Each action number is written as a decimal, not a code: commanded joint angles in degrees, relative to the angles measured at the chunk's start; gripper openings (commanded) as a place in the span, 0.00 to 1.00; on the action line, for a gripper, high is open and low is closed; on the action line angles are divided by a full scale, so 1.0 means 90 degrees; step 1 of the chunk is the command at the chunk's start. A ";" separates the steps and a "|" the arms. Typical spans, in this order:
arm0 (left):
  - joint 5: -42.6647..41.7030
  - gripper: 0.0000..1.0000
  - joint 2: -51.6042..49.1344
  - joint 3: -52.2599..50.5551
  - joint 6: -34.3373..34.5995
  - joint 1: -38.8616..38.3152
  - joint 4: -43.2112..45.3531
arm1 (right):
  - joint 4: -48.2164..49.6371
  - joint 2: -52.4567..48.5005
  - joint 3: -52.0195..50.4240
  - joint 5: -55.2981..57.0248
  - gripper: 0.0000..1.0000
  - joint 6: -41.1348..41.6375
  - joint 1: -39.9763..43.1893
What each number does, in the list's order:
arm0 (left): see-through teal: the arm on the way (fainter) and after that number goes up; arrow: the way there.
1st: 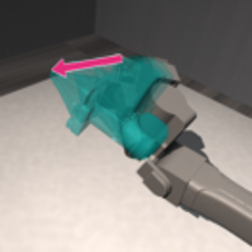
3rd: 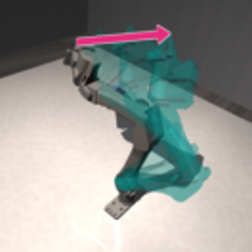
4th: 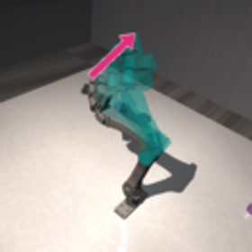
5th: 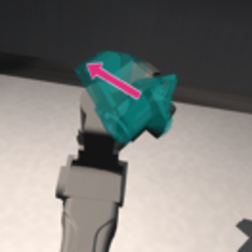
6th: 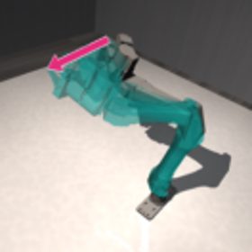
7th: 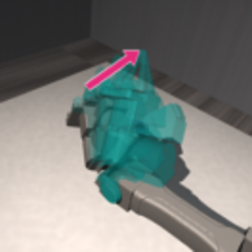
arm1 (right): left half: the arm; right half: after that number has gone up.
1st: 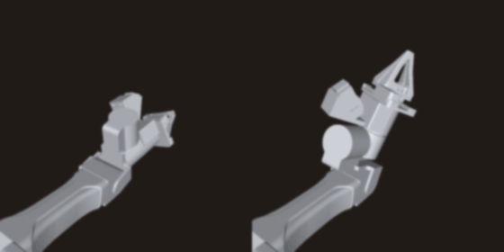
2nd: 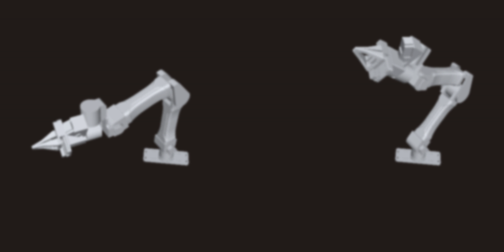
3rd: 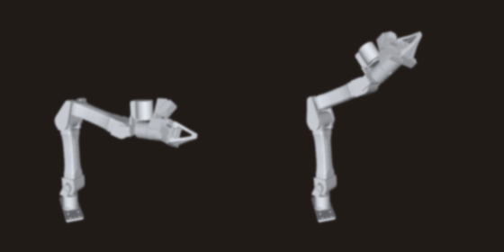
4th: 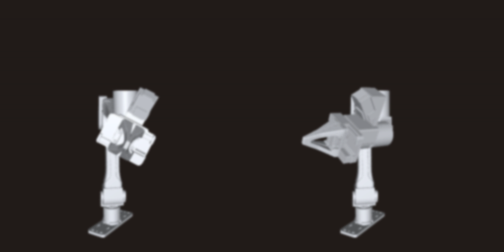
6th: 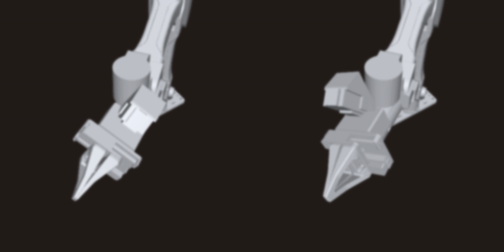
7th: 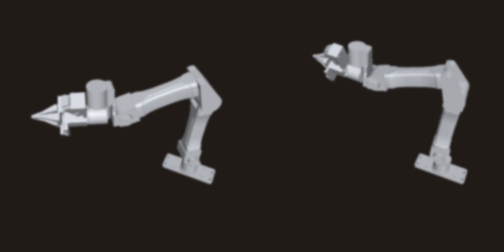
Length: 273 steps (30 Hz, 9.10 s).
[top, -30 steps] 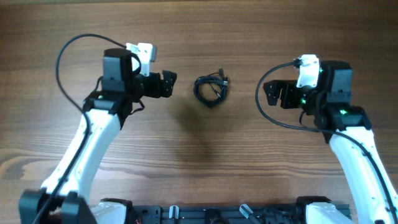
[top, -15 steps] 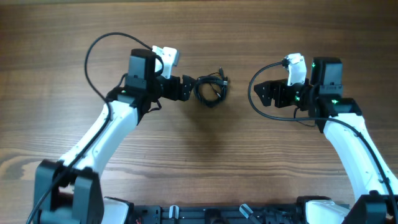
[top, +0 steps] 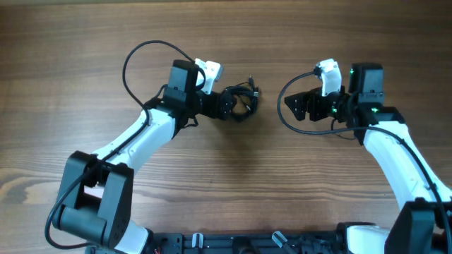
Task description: Untangle cables
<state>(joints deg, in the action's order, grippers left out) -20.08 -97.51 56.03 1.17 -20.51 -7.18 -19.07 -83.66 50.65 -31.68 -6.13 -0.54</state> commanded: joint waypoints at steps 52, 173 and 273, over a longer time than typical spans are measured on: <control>0.1027 0.11 -0.1486 -0.0015 0.0782 -0.0425 0.1474 | -0.0126 -0.0146 0.0012 -0.0495 0.96 0.0017 0.0002; 0.0782 0.05 0.1511 0.0743 0.1275 -0.0629 0.0287 | 0.1834 -0.0974 -0.0012 -0.1496 0.98 0.1824 -0.0673; 0.1688 0.06 0.1375 0.1073 0.0896 0.0595 -0.0908 | 0.2416 -0.0056 -0.0010 -0.2562 0.05 0.2718 0.0566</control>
<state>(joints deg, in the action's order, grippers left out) -2.44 -84.71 64.58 10.17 -15.55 -14.85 2.59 -86.00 50.63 -53.98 17.98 3.44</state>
